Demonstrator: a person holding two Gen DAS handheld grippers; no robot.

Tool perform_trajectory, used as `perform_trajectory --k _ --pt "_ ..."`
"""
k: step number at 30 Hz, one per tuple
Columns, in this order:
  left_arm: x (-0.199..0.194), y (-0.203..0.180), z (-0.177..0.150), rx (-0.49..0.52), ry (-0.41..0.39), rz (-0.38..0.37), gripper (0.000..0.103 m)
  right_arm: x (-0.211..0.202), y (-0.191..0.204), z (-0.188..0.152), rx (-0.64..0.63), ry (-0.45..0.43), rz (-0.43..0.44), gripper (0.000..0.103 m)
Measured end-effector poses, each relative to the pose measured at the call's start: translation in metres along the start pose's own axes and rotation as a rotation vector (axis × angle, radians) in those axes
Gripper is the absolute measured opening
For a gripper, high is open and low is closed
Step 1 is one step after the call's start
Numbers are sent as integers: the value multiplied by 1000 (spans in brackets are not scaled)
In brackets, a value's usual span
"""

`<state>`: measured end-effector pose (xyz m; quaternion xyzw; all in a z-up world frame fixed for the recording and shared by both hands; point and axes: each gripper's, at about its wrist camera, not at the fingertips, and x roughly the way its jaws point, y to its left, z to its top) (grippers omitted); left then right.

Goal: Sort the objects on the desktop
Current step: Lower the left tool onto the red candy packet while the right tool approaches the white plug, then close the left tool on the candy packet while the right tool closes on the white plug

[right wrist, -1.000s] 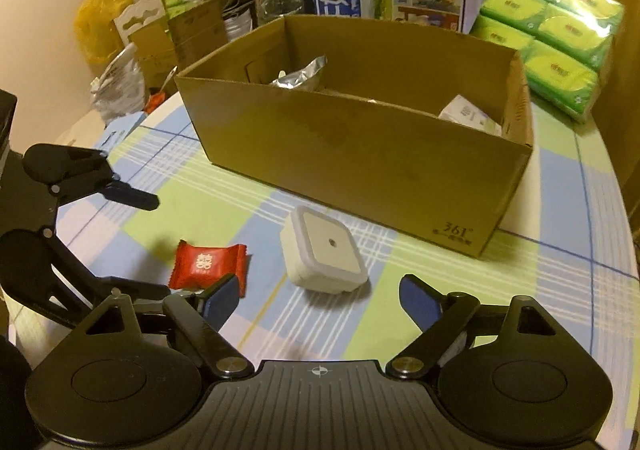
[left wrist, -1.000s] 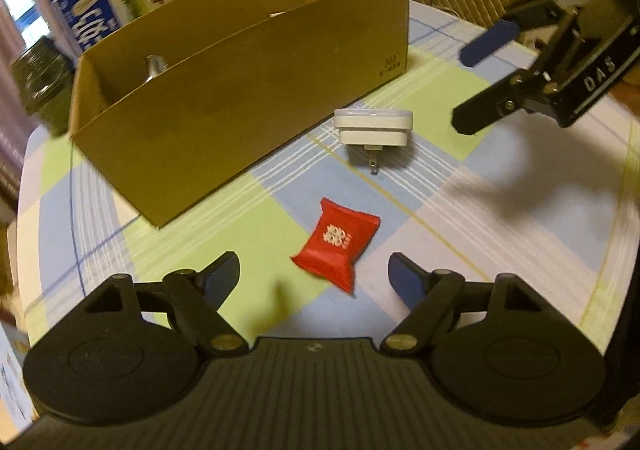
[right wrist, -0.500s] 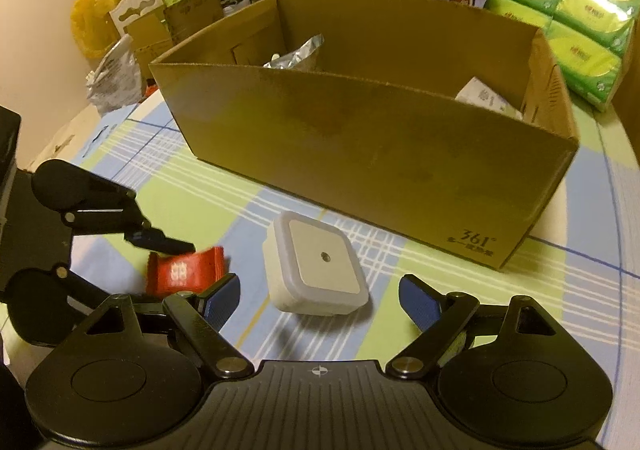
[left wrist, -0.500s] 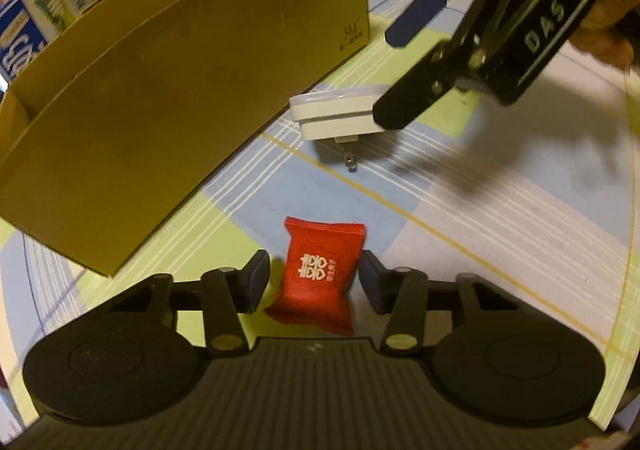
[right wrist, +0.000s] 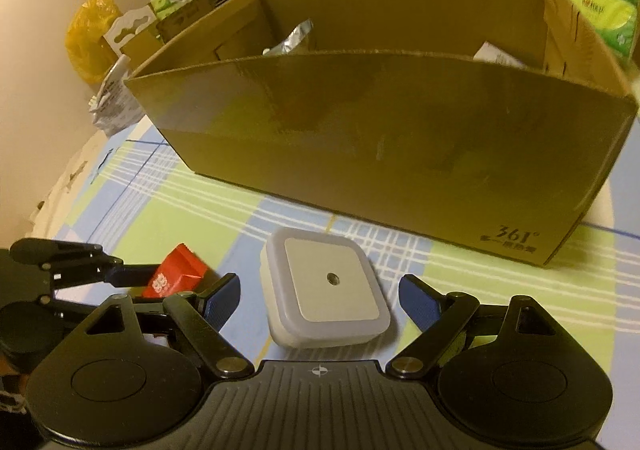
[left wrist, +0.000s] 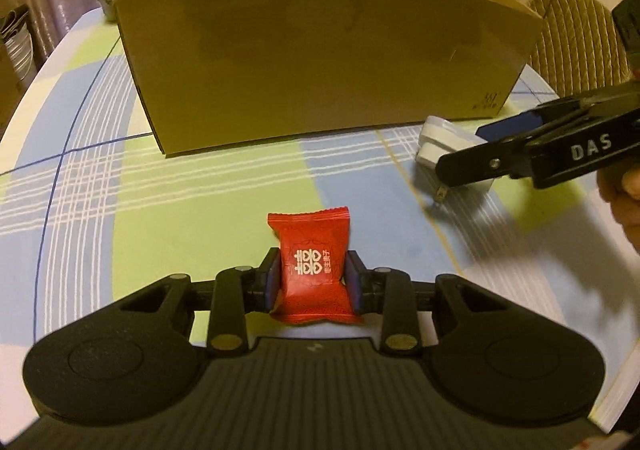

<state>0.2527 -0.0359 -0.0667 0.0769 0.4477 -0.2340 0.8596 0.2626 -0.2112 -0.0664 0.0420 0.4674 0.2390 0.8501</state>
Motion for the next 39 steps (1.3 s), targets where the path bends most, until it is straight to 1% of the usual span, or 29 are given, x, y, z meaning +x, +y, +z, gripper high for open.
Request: perform_trajectory --k 2,4,5,7,8,10,16,18,19,21,26,29,33,34,37,39 --pt "-1 0 -1 -1 -7 -8 29 2 -2 1 27 13 21 73" --pt "-3 0 -2 3 -13 -6 31 2 -5 1 50 16 34 66" --pt "-5 1 -4 1 -15 -9 32 1 -5 0 56 16 40 64" --pt "-5 2 -4 -9 -19 -17 34 -2 -4 -2 55 13 34 64" --pt "-5 3 -5 -12 -22 -20 38 -4 -3 -4 55 9 29 64" --pt "-6 3 -6 -12 -25 -19 41 -7 0 -8 57 -1 2 63" --pt "-6 0 -7 -7 -36 -17 45 -23 24 -28 18 -29 -166 63" --pt "-5 -1 -7 -3 -40 -7 47 -26 31 -36 10 -41 -194 63" --pt "-5 -1 -7 -1 -43 -5 47 -27 33 -40 2 -49 -197 63" --pt "-5 -2 -7 4 -47 0 47 -27 33 -46 1 -67 -176 63" --pt "-6 -5 -10 16 -58 10 48 -27 23 -51 73 -97 -118 69" --pt "-6 -4 -11 11 -68 11 48 -25 22 -49 87 -101 -101 69" --pt "-5 -7 -12 20 -78 4 48 -24 29 -50 55 -96 -110 69" --pt "-5 -7 -12 23 -80 4 48 -24 32 -50 35 -96 -116 67" --pt "-3 -8 -11 28 -85 5 48 -25 41 -53 -29 -106 -161 65" --pt "-3 -8 -11 30 -87 8 48 -23 44 -54 -41 -111 -187 64"
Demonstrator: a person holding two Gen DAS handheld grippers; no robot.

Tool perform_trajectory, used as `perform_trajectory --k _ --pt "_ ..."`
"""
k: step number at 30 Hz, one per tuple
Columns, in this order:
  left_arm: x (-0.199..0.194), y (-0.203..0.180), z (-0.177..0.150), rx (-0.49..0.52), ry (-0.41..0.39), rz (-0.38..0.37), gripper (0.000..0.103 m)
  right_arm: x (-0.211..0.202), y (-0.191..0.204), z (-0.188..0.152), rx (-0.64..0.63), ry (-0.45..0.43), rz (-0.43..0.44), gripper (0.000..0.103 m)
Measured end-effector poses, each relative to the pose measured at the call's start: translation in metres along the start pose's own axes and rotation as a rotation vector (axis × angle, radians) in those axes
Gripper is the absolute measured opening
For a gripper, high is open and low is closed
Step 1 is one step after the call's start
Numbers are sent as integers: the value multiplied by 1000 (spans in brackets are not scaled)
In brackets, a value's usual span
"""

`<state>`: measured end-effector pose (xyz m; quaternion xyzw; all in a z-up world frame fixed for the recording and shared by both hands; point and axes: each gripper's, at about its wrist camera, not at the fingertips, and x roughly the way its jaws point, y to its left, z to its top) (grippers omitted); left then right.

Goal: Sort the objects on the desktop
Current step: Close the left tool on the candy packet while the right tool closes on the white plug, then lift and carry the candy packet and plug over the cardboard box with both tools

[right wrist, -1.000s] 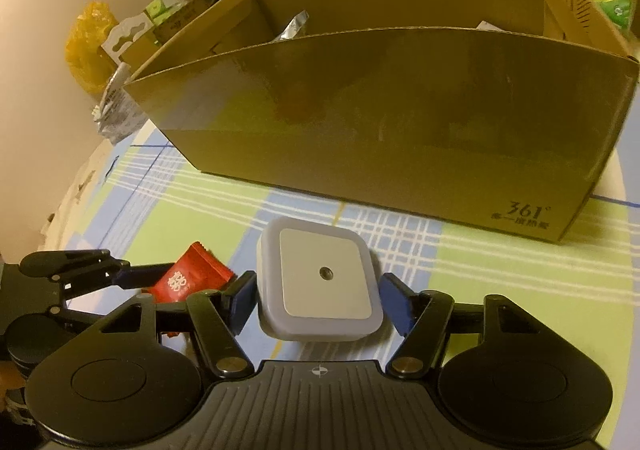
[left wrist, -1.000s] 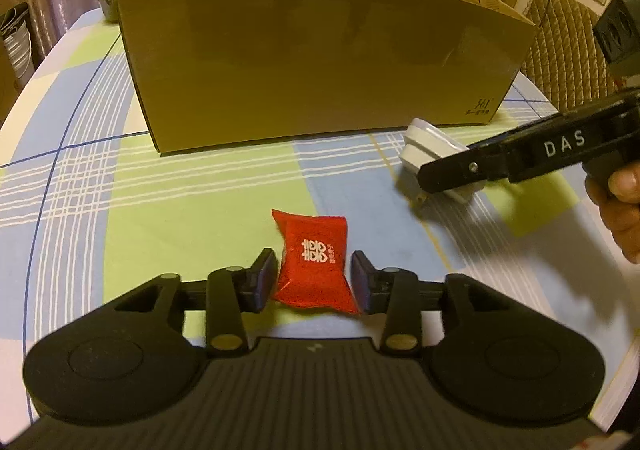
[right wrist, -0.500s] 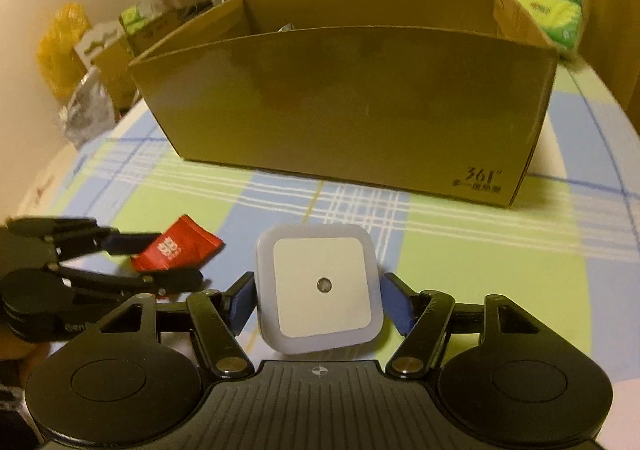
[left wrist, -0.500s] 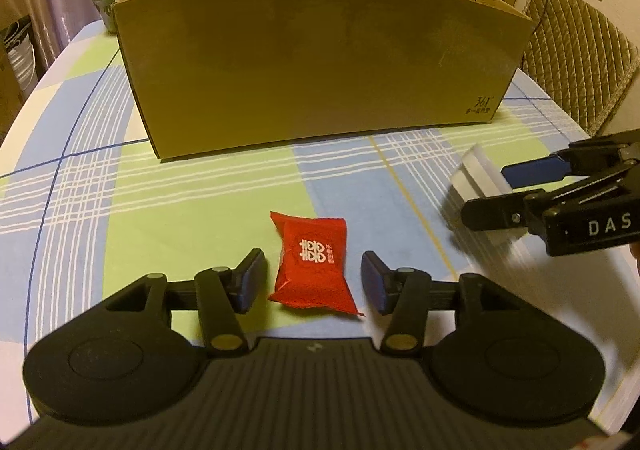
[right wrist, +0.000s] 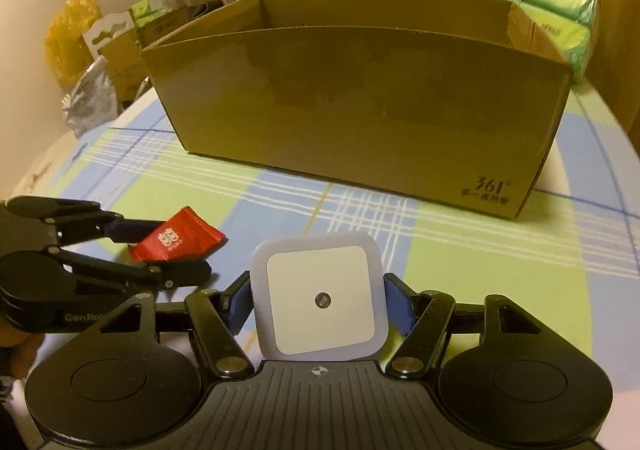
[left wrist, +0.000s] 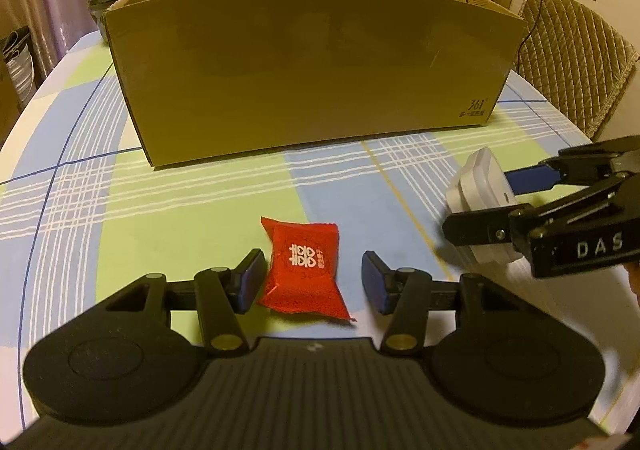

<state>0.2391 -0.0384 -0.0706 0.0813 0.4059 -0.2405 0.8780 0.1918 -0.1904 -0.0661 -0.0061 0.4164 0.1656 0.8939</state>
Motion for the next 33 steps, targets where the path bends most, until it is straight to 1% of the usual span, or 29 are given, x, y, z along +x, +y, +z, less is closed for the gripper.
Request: perform_trajectory --k 4,8,11,12,13,17,26,33 --pt "1 -1 0 15 -3 19 48 1 -1 -2 13 -11 -38 64" --pt "2 -3 -1 38 -5 45 47 -1 -5 -4 27 -13 -42 64" --pt "1 -4 -1 57 -10 59 38 -2 -6 -4 38 -14 -39 64" --pt "0 -6 -1 69 -11 63 36 -3 -6 -4 42 -14 -38 64" --pt "0 -6 -1 79 -12 65 31 -3 -6 -4 43 -14 -38 64" --pt "-1 -8 0 92 -10 67 24 -5 -7 -3 54 -24 -40 64" --pt "-11 -5 4 48 -42 52 23 -19 -7 3 87 -87 -46 64" --pt "-21 -12 5 34 -35 53 23 -33 -7 -2 124 -101 -68 64"
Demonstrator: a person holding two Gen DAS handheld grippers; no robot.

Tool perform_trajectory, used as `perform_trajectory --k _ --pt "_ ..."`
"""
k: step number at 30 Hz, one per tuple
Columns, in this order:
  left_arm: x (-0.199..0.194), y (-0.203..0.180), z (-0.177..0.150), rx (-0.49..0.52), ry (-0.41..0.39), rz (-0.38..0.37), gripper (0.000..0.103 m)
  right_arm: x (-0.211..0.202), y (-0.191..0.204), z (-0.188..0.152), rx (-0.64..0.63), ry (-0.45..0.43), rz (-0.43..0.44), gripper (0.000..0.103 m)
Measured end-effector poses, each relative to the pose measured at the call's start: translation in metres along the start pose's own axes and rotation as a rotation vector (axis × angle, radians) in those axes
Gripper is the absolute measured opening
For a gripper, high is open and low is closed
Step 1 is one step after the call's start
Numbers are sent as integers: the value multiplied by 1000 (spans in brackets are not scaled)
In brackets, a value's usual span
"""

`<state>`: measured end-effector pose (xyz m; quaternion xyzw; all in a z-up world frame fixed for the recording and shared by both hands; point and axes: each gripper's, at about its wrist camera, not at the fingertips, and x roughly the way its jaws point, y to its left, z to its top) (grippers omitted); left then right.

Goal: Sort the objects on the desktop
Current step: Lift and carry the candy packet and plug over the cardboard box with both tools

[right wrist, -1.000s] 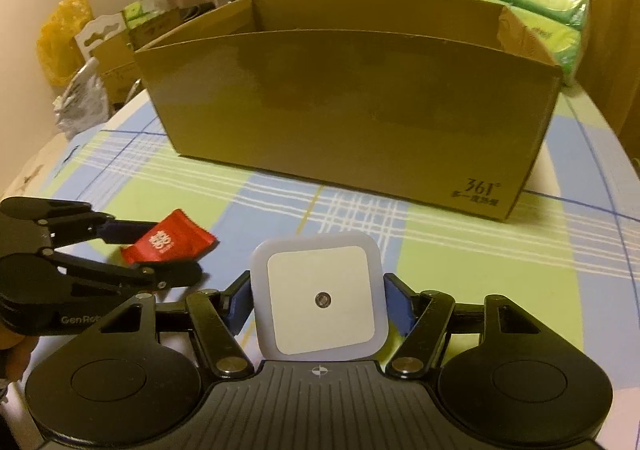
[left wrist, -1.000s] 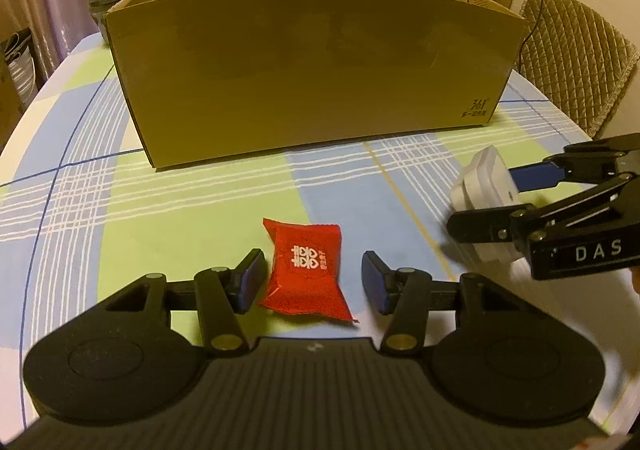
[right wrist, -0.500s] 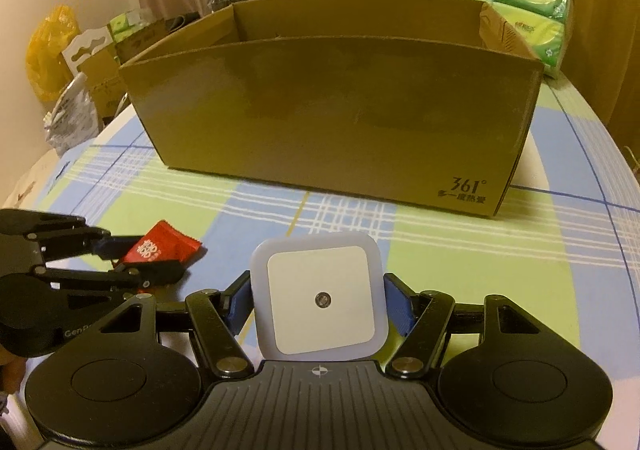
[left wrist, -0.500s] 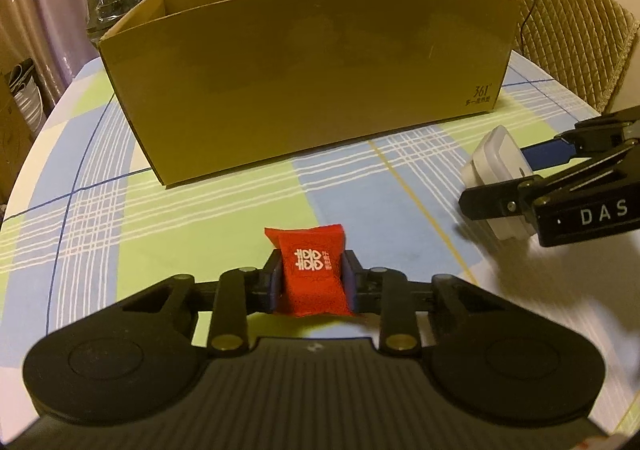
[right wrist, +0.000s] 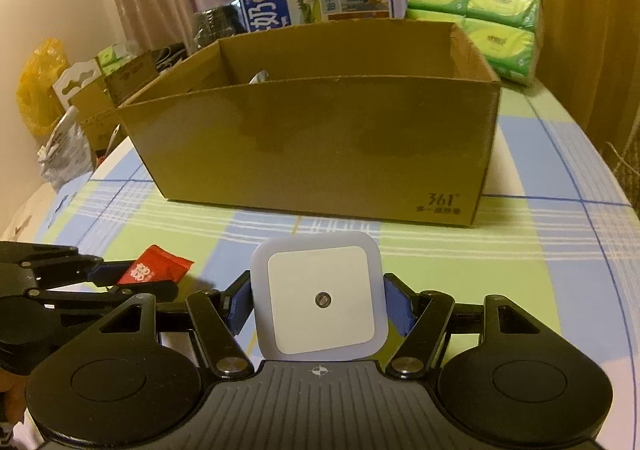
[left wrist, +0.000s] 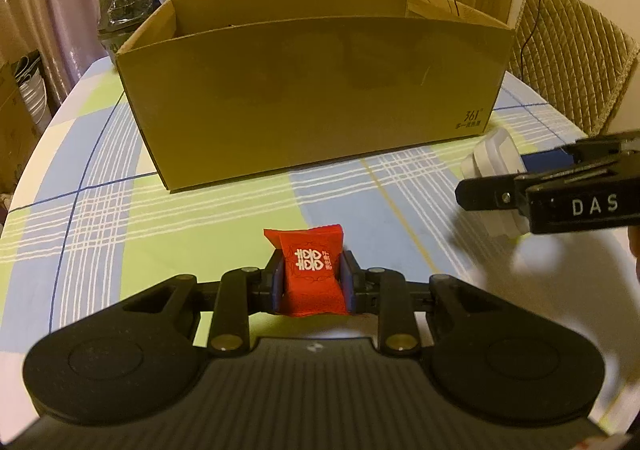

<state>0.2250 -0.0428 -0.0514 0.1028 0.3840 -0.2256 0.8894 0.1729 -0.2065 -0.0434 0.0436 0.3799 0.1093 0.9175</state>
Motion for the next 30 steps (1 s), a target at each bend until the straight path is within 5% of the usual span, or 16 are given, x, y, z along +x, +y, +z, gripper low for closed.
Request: perform_trajectory --k 30 --pt "-113 -34 20 -116 -52 10 23 -115 16 16 78 -45 -124 64"
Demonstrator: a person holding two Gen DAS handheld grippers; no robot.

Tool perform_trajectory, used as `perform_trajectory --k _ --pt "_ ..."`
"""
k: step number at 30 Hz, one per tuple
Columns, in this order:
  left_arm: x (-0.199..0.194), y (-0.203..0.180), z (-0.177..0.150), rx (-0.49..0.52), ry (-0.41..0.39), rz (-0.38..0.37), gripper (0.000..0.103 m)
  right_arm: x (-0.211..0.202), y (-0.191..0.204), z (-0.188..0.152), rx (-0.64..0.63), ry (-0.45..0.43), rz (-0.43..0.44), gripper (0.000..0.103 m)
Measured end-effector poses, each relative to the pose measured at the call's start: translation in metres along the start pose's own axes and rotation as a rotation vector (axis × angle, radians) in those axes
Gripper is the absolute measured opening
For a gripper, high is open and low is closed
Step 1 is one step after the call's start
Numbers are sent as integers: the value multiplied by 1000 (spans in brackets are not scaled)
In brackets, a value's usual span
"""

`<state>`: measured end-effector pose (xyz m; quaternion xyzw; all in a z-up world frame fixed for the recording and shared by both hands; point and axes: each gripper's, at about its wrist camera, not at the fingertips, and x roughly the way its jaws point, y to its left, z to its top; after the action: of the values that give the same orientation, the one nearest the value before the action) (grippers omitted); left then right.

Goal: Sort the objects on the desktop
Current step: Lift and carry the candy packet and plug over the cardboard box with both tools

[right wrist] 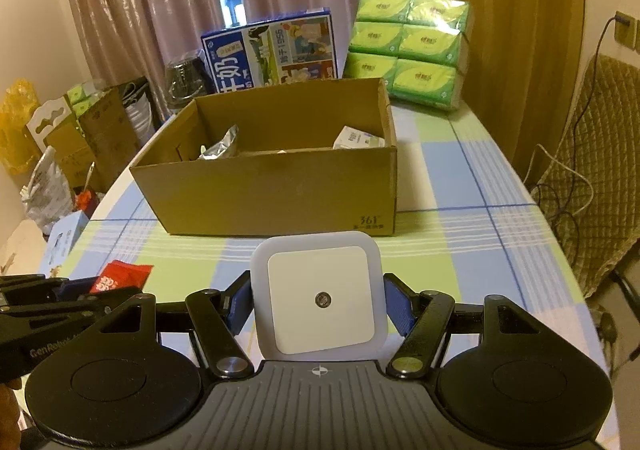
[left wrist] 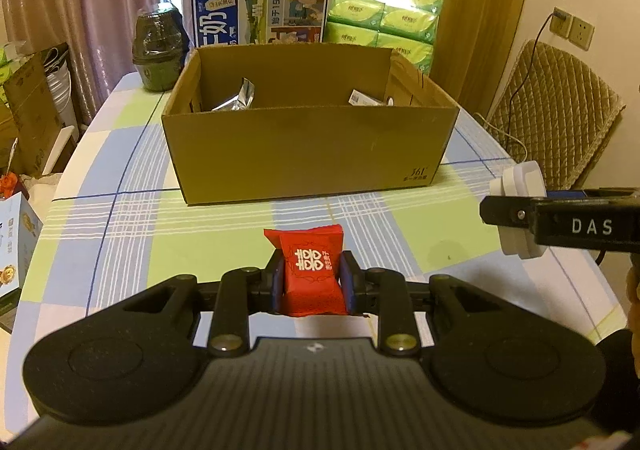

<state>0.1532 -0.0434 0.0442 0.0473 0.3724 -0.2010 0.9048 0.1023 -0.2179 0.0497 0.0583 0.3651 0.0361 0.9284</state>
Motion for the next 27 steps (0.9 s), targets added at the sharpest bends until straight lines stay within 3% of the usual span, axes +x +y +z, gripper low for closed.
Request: perform_trajectory --k 15,27 --pt "-21 -1 13 -12 -30 -4 23 -15 9 17 -32 -18 -4 64" --pt "-23 5 37 5 -23 -14 23 -10 13 52 -70 -35 8 64"
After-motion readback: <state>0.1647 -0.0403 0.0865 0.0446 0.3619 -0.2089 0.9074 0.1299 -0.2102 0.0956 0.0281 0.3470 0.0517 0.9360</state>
